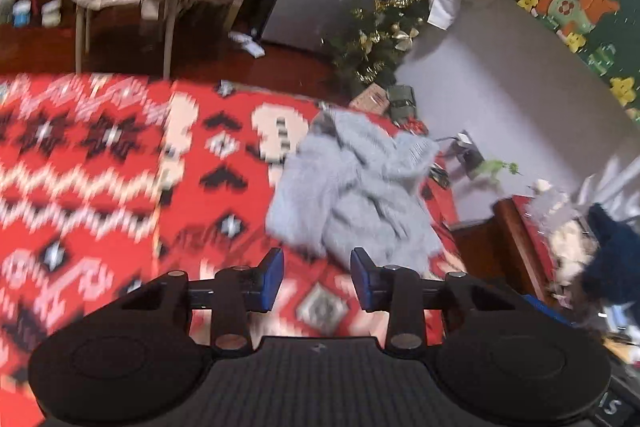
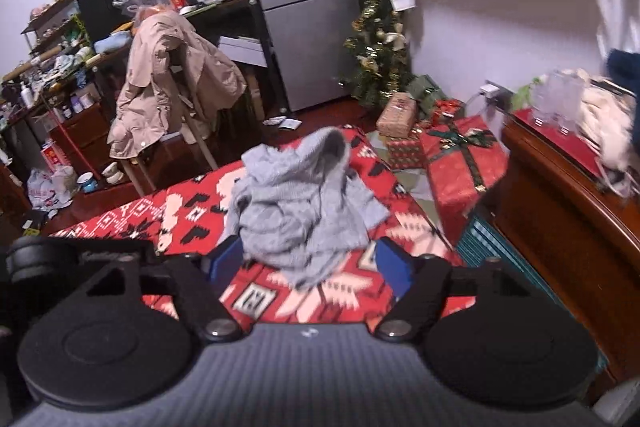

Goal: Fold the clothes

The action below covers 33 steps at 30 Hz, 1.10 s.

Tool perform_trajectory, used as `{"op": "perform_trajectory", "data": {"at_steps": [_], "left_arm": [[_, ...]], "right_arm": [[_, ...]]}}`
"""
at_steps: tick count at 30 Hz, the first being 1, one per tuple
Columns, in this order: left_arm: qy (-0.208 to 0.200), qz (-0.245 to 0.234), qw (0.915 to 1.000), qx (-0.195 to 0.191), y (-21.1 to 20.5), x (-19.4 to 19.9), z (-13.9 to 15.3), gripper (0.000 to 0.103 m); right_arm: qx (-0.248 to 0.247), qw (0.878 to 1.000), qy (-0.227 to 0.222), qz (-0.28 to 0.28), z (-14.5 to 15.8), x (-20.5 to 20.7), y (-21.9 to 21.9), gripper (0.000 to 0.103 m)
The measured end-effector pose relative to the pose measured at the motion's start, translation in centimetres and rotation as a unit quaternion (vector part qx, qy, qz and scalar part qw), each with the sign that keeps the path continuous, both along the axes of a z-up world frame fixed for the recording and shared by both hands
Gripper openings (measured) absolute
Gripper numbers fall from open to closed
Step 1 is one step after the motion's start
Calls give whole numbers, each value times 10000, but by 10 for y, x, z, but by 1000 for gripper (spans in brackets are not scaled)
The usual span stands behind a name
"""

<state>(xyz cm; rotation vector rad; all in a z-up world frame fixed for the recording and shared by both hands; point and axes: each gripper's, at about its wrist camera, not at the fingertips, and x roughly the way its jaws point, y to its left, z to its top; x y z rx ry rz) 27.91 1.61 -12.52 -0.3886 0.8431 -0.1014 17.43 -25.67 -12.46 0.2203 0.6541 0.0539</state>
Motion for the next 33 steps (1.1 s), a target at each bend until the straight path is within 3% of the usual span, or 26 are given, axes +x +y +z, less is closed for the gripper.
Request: {"op": "perform_trajectory", "data": {"at_steps": [6, 12, 13, 15, 17, 21, 27, 33], "left_arm": [[113, -74, 9999, 24, -8, 41, -24, 41], [208, -175, 9994, -197, -3, 66, -42, 48], [189, -224, 9993, -234, -3, 66, -42, 47], [152, -323, 9989, -307, -3, 67, -41, 31], [103, -347, 9991, -238, -5, 65, -37, 15], [78, -322, 9989, -334, 4, 51, -23, 7], [41, -287, 9984, -475, 18, 28, -1, 5], [-15, -285, 9981, -542, 37, -28, 32, 5]], "right_arm": [[-93, 9995, 215, 197, -29, 66, -6, 61], [-211, 9975, 595, 311, -71, 121, 0, 61], [-228, 9971, 675, 255, -78, 127, 2, 61], [-267, 9968, 715, 252, -86, 133, 7, 58], [-311, 9969, 654, 316, -89, 133, 15, 41], [-441, 9971, 543, 294, -84, 126, 31, 15], [-108, 9986, 367, 353, -50, 90, 44, 10], [244, 9979, 254, 536, -13, 31, 64, 10]]}}
